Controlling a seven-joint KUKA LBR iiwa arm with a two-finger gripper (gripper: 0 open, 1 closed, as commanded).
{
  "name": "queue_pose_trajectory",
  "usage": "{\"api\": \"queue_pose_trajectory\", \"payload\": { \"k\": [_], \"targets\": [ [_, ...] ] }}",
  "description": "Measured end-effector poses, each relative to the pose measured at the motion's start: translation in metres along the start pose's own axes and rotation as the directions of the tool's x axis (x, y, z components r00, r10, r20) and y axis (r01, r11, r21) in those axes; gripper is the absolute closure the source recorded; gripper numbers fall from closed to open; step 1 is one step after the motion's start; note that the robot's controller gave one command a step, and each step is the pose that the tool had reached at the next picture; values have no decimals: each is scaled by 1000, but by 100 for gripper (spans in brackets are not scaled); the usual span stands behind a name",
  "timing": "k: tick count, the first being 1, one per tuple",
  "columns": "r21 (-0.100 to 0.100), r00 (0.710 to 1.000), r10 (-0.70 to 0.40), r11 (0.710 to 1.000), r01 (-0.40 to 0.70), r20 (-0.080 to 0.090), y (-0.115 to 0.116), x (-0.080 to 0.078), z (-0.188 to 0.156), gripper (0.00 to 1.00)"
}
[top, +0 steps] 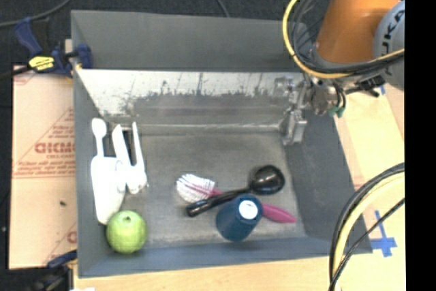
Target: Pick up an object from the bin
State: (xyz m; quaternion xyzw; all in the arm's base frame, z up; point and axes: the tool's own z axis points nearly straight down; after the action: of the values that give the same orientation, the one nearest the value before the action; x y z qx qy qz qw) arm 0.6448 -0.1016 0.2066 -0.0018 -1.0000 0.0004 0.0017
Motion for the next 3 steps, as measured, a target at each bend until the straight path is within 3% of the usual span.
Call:
{"api": "queue_pose_trajectory", "payload": {
  "k": [1,2,3],
  "targets": [
    [1,1000,-2,1000,2,9,0,-1,-6,0],
    [2,1000,-5,1000,5,7,37,45,76,0],
    [0,1000,9,1000,-9,4,46,60,107,0]
  ]
}}
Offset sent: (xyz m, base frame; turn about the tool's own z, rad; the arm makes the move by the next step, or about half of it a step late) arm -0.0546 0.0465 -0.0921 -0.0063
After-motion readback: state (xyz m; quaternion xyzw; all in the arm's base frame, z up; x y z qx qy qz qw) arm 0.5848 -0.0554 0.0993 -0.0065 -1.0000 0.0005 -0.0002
